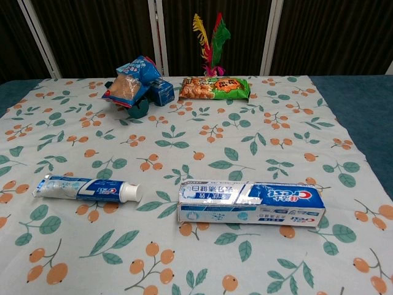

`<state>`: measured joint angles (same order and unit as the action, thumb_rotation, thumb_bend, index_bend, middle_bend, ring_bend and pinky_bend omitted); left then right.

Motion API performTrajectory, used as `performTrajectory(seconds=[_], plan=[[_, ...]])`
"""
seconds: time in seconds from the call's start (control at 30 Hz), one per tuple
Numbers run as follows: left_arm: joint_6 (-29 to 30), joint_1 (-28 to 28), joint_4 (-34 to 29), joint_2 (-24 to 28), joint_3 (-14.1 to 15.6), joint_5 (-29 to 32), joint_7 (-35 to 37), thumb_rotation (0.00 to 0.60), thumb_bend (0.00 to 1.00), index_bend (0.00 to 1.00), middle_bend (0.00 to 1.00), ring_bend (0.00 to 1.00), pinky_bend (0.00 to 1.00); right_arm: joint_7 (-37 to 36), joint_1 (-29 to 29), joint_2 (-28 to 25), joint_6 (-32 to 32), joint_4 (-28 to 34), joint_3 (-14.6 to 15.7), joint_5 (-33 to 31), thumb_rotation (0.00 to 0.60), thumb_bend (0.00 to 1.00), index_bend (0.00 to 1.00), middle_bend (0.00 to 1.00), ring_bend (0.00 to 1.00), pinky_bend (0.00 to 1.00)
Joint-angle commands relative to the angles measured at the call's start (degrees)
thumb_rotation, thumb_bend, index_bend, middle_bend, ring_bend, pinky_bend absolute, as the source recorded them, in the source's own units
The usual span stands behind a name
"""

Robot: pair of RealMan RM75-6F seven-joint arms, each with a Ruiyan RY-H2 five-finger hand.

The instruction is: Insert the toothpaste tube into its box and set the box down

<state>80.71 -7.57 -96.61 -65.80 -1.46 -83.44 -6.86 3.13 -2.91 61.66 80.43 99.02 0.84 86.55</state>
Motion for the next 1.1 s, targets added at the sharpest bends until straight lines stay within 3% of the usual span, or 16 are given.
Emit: performTrajectory(seconds=[0.03,0.67,0.93,1.1], plan=[[-0.01,-0.01,0.01,0.00,0.01,-0.02,0.01,0.600,0.00,0.03,0.00,0.00,0.04,0.00,-0.01,-0.02,-0.05,0.04,-0.01,-0.06,0.600,0.33,0.00,0.00,0.00,0.00],[-0.67,-0.22,0.01,-0.08,0.05,0.25,0.24,0.600,0.00,0.03,0.00,0.00,0.04,-0.04,-1.45,0.33,-1.56,1.88,-0.78,-0.06,0.600,0.33,0.00,0.00,0.00,0.00],[-1.21,-0.51,-0.06,-0.16,0.06,0.31,0.35,0.600,0.00,0.03,0.00,0.00,0.04,3.62,-6.95,2.54,-8.50,10.39,-2.41,-0.12,0.600,0.33,0.00,0.06,0.00,0.00],[-1.39,-0.60,-0.15,-0.17,0.10,0.33,0.32,0.600,0.00,0.03,0.00,0.00,0.04,11.07,-11.67,6.80,-15.07,16.40,-3.33,-2.28,0.600,0.33,0.00,0.06,0.00,0.00]])
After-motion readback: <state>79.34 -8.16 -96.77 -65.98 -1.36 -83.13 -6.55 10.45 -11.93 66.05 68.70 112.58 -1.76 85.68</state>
